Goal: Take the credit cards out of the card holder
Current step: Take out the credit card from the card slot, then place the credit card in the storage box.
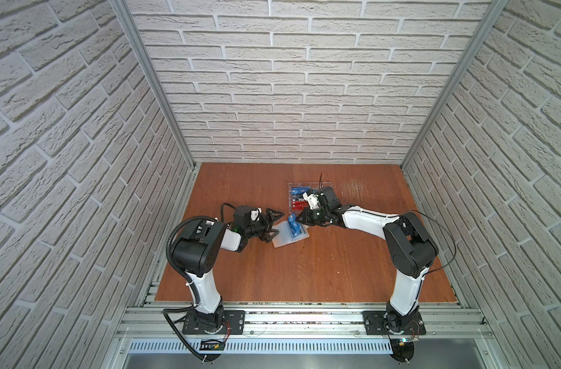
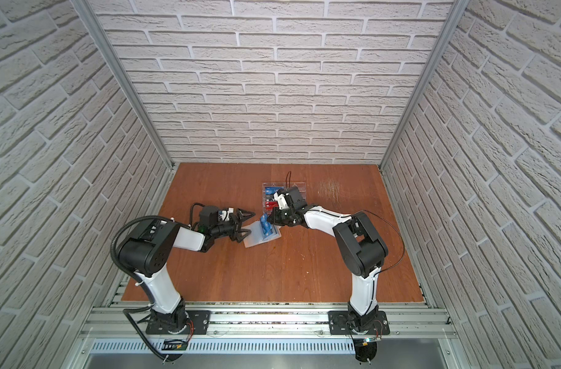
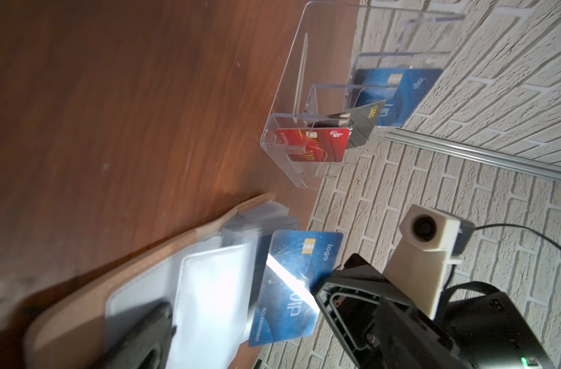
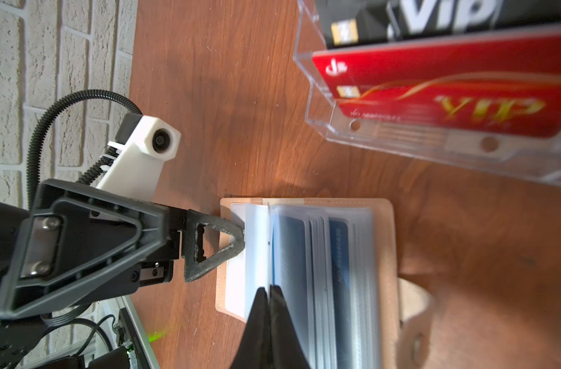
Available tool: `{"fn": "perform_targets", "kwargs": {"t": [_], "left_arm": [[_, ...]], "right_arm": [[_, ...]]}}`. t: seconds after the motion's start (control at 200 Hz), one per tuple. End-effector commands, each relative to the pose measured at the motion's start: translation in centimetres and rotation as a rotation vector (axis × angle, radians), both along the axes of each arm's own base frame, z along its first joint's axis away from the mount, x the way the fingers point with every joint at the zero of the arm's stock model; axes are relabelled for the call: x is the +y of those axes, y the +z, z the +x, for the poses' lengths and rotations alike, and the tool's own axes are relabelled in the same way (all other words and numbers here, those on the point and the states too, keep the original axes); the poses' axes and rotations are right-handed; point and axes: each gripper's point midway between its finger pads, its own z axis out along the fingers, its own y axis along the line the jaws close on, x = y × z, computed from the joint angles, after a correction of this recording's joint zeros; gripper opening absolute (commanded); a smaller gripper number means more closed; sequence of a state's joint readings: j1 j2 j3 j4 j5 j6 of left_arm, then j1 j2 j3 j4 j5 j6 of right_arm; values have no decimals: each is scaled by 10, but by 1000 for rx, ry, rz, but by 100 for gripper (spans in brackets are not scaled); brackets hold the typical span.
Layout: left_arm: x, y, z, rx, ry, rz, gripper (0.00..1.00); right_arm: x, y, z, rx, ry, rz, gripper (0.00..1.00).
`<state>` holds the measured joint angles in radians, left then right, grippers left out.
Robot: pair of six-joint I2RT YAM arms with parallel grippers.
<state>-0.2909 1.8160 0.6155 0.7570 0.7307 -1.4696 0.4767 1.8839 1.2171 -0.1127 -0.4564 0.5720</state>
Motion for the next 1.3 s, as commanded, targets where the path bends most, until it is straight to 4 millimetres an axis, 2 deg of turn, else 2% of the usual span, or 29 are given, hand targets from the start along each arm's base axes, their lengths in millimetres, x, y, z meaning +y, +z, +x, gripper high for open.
{"fn": "perform_targets", "kwargs": {"t": [0.0, 0.22, 0.33, 0.53, 0.7, 0.785, 0.945, 0.97, 0.98, 0.995, 1.105, 1.295], "left_arm": [[10, -31, -8, 104, 10, 75, 98], [8, -19, 5, 78, 2, 92, 98], [4, 2, 12, 35, -11, 104, 98], [-5, 48, 15, -68, -52, 166, 98], [-5, 69, 7, -112, -58, 192, 98], [-4, 73, 2, -128, -59, 207, 98], [-6, 83, -1, -160, -73, 207, 98], [-6, 84, 0, -164, -71, 206, 98], [-6, 84, 0, -165, -70, 205, 98], [-6, 84, 0, -166, -71, 205, 98], [-6, 80, 2, -166, -68, 210, 98], [-13, 65, 6, -144, -74, 192, 98]], "right_arm": [[-12, 30, 0, -86, 54, -75, 6], [-32, 58, 3, -173, 143, -247, 6], [-39, 76, 9, -236, 215, -339, 5], [-38, 123, 23, -423, 359, -399, 6], [-33, 150, 34, -603, 498, -452, 5], [-30, 153, 40, -653, 580, -482, 6], [-32, 141, 60, -723, 722, -584, 5], [-32, 145, 63, -744, 731, -593, 6], [-31, 136, 66, -733, 744, -596, 6], [-31, 134, 68, -734, 755, -599, 5], [-29, 131, 77, -781, 808, -584, 6], [-24, 128, 80, -879, 926, -537, 6]]}}
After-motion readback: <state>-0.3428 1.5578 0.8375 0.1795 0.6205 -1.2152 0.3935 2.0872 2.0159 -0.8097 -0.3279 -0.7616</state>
